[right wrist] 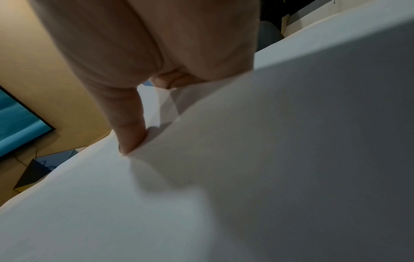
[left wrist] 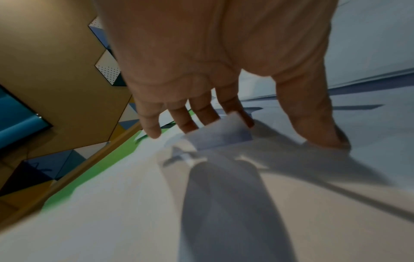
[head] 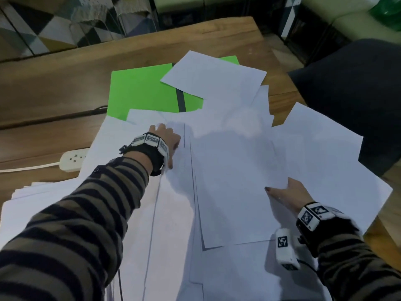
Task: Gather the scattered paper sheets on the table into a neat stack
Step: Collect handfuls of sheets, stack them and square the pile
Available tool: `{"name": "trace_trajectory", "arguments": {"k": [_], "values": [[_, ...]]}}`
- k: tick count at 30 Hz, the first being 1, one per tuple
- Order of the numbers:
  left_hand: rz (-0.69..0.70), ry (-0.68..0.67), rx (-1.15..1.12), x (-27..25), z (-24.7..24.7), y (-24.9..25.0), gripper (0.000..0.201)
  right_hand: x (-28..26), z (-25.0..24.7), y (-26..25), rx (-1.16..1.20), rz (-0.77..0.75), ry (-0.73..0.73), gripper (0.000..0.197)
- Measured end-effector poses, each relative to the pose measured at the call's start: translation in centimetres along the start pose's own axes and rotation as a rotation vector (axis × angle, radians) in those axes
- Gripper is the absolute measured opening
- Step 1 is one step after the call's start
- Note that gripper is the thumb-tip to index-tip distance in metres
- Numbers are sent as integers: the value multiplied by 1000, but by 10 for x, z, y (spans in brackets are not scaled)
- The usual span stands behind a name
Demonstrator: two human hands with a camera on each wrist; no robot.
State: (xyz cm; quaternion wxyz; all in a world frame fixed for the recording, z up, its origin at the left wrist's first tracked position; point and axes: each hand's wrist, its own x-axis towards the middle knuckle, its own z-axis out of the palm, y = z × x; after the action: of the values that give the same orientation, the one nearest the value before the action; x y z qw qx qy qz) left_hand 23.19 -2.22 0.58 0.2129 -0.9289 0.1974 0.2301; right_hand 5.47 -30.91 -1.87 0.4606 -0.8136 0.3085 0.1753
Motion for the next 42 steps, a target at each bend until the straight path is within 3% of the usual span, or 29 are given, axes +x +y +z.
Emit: {"name": "trace_trajectory", "arguments": {"k": [6,10,16,19,24,28,42], "values": [[-125,2,-247,0,0,7,40,0,1,3,52,-21,2,41],[-132,-26,-387,0,3,6,42,2,2,6,73,-21,11,41],[-123,200,-530,-12,-15,-2,18,5,3,11,126,-6,10,41],[-179,212,-557,-15,-23,-10,21,5,5,12,135,-9,20,41],[-239,290,-603,-26,-35,-25,3,6,5,13,136,-14,23,36],[-295,426,-654,-31,-50,-33,7,5,6,13,134,-21,29,29],[-196,739,-973,-81,-114,-66,28,7,6,12,92,-19,39,35]]}}
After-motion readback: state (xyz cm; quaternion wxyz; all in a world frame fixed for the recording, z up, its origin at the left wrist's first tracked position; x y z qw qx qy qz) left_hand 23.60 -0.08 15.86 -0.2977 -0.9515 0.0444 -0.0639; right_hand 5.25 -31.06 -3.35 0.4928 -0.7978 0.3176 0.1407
